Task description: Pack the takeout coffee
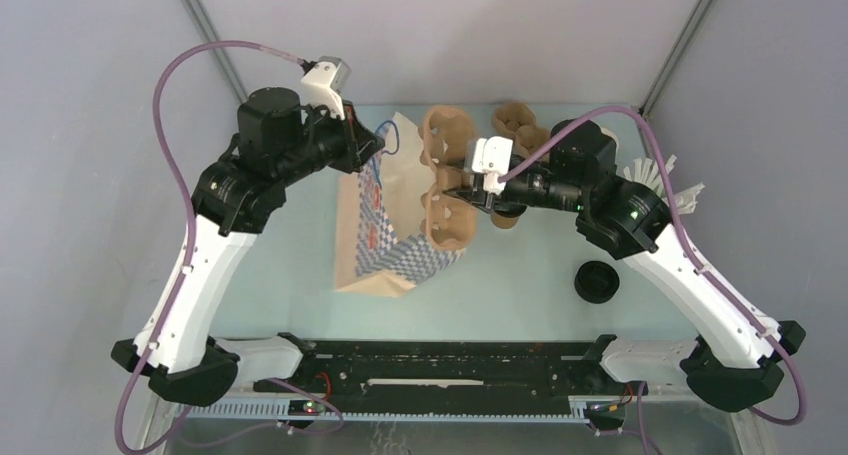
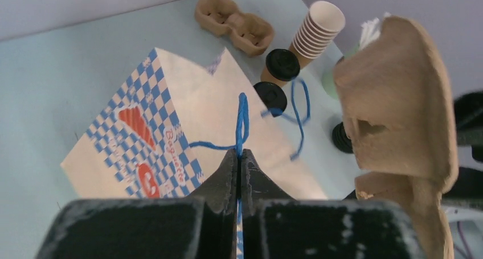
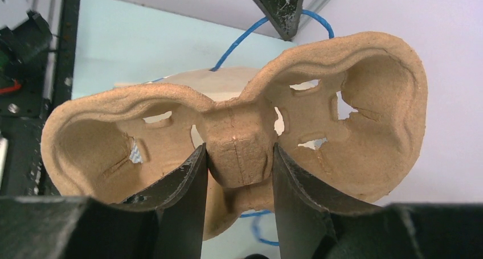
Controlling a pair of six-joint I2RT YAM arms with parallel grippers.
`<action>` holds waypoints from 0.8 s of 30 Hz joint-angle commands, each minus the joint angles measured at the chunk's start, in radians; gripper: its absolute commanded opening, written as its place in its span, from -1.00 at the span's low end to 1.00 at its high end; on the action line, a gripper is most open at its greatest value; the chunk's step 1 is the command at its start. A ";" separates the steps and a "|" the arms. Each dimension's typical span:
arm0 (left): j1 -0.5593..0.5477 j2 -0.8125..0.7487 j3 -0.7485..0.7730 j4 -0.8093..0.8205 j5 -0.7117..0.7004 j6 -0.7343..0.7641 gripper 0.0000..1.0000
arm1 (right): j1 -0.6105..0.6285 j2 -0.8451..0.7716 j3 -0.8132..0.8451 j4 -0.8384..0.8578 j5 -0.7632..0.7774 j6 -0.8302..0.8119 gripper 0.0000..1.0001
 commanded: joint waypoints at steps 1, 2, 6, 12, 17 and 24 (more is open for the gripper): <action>0.002 -0.007 0.018 -0.048 0.181 0.189 -1.00 | 0.005 -0.006 0.005 0.128 -0.034 0.195 -0.18; 0.002 -0.018 -0.018 -0.034 0.200 0.193 -1.00 | 0.000 -0.014 -0.014 0.155 -0.046 0.244 -0.17; 0.002 -0.058 -0.149 0.036 0.310 0.156 -1.00 | -0.030 -0.040 -0.061 0.174 -0.137 0.473 -0.20; 0.001 -0.178 -0.368 0.289 0.408 -0.044 -1.00 | -0.018 -0.132 -0.234 0.185 -0.212 0.620 -0.25; 0.002 -0.266 -0.517 0.470 0.404 -0.185 -1.00 | -0.036 -0.165 -0.329 0.277 -0.295 0.779 -0.29; 0.002 -0.297 -0.516 0.440 0.414 -0.188 -1.00 | -0.106 -0.267 -0.503 0.401 -0.427 0.889 -0.27</action>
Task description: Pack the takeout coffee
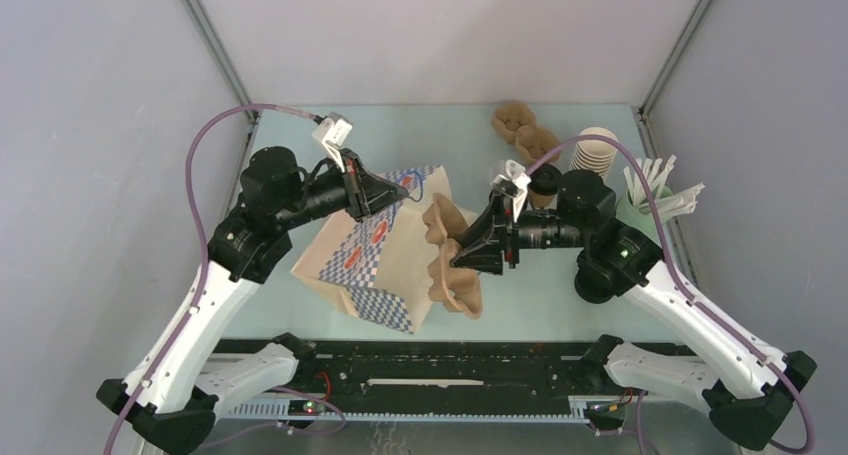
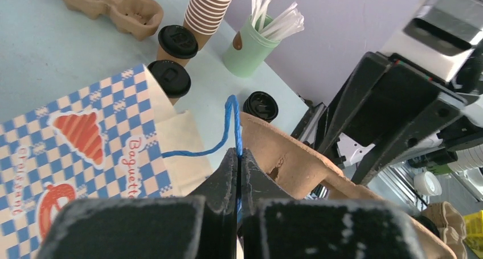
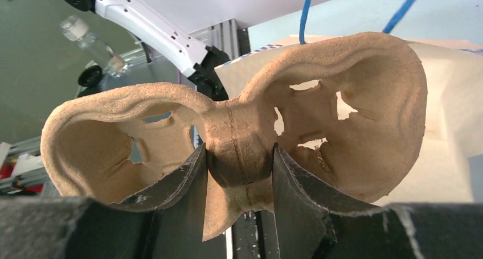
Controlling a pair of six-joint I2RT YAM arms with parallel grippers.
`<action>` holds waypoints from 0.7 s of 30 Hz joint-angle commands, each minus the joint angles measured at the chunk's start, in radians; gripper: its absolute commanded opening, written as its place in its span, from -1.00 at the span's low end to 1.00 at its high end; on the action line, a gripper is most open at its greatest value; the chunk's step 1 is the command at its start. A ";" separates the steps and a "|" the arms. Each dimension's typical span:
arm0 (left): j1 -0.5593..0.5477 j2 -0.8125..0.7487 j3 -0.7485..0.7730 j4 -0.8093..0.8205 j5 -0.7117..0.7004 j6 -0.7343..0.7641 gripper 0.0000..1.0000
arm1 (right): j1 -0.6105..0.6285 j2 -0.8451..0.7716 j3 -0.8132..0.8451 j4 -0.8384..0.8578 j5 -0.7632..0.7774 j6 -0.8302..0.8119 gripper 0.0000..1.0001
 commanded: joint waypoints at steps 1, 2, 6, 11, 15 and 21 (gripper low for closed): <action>0.002 -0.029 -0.010 0.054 0.027 -0.035 -1.00 | -0.074 -0.087 -0.095 0.149 -0.163 0.120 -0.27; 0.002 -0.031 -0.012 0.052 0.031 -0.035 -1.00 | -0.097 -0.099 -0.128 0.171 -0.191 0.132 -0.26; 0.001 -0.023 -0.008 0.056 0.071 -0.057 -1.00 | -0.135 -0.058 -0.254 0.394 -0.265 0.231 -0.29; 0.002 -0.024 0.009 0.044 0.085 -0.057 -1.00 | -0.123 0.078 -0.268 0.539 -0.280 0.280 -0.34; -0.003 -0.023 -0.003 0.066 0.105 -0.093 -1.00 | -0.127 0.148 -0.243 0.574 -0.154 0.299 -0.29; -0.012 -0.026 -0.037 0.168 0.118 -0.182 -1.00 | -0.059 0.245 -0.199 0.463 0.040 0.176 -0.34</action>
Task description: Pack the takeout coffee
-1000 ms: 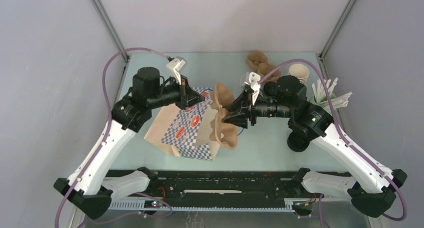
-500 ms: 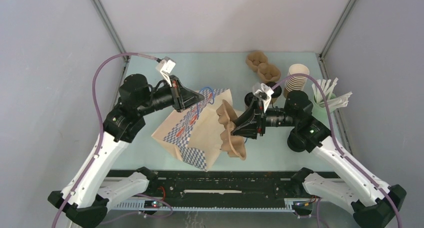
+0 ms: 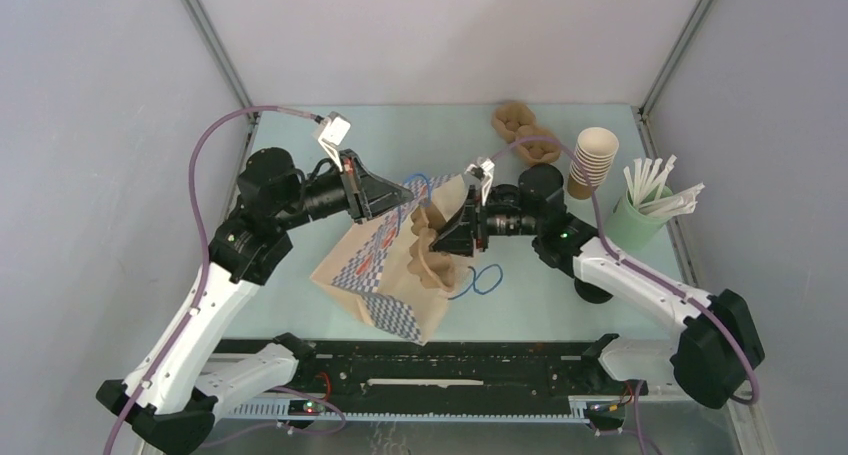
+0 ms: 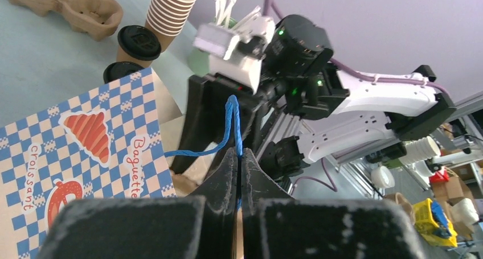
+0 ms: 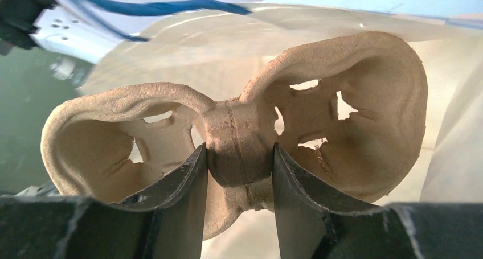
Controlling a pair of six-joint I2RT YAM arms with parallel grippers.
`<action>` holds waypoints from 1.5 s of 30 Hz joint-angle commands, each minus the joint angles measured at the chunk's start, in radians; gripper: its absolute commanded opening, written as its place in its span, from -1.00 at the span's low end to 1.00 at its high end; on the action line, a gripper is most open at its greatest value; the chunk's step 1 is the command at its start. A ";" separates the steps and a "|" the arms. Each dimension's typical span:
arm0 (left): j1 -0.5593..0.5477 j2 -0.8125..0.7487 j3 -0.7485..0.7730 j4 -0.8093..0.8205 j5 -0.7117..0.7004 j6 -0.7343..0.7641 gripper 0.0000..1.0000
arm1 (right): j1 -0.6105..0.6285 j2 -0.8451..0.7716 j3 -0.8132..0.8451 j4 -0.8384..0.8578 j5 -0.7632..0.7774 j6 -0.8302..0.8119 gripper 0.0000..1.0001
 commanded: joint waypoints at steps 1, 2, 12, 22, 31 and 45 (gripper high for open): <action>-0.011 -0.009 -0.032 0.132 0.040 -0.090 -1.00 | 0.066 0.035 0.066 -0.047 0.231 -0.114 -0.33; -0.013 -0.005 -0.036 0.146 0.046 -0.107 -1.00 | 0.071 0.040 0.063 -0.050 0.275 -0.126 -0.33; -0.027 0.010 -0.043 0.176 0.062 -0.142 -1.00 | 0.251 0.073 0.121 -0.190 0.751 -0.466 -0.30; -0.027 -0.005 -0.137 0.481 -0.044 -0.329 -1.00 | 0.320 0.069 0.153 -0.299 0.894 -0.658 -0.15; 0.012 -0.032 -0.337 0.799 -0.037 -0.558 -1.00 | 0.323 0.034 0.245 -0.560 0.834 -0.684 -0.13; 0.267 -0.166 -0.478 0.684 0.073 -0.525 -1.00 | 0.308 0.312 0.515 -0.748 0.662 -0.685 -0.11</action>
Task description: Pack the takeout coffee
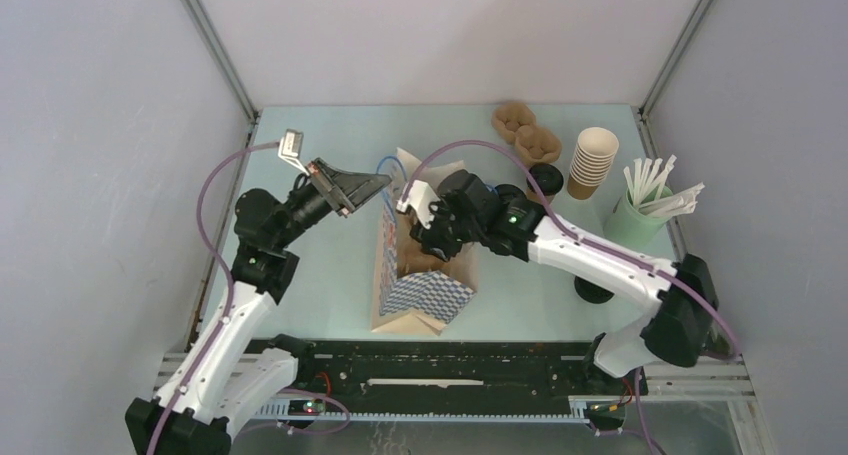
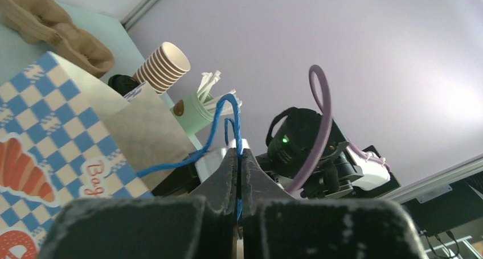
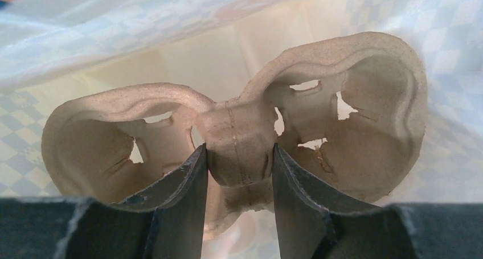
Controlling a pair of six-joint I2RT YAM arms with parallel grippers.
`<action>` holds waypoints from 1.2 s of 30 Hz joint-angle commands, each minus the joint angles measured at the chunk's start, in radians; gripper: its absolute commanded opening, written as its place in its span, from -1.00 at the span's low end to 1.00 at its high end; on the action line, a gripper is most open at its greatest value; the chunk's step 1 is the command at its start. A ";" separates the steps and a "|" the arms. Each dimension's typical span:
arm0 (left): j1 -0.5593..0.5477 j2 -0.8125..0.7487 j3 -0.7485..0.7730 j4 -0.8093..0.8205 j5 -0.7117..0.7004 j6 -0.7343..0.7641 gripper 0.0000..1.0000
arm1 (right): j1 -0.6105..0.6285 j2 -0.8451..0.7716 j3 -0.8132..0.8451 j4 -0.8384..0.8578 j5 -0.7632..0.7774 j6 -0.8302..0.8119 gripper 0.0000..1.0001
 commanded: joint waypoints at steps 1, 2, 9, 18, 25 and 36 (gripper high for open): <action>0.052 -0.072 -0.001 -0.073 0.058 0.043 -1.00 | -0.002 0.090 0.118 -0.068 -0.071 -0.027 -0.10; 0.060 -0.084 0.011 -0.124 0.059 0.072 -1.00 | -0.002 0.107 0.134 -0.079 -0.068 -0.045 -0.09; 0.080 -0.152 0.053 -0.358 0.007 0.204 -1.00 | 0.011 0.221 0.264 -0.167 -0.068 -0.086 -0.06; 0.084 -0.211 0.122 -0.604 -0.147 0.349 -1.00 | 0.028 0.241 0.273 -0.204 -0.061 -0.112 0.08; 0.084 -0.219 0.118 -0.629 -0.154 0.364 -1.00 | 0.036 0.262 0.292 -0.165 -0.078 -0.084 0.12; 0.084 -0.222 0.126 -0.656 -0.152 0.383 -1.00 | 0.038 0.288 0.303 -0.163 -0.128 -0.110 0.06</action>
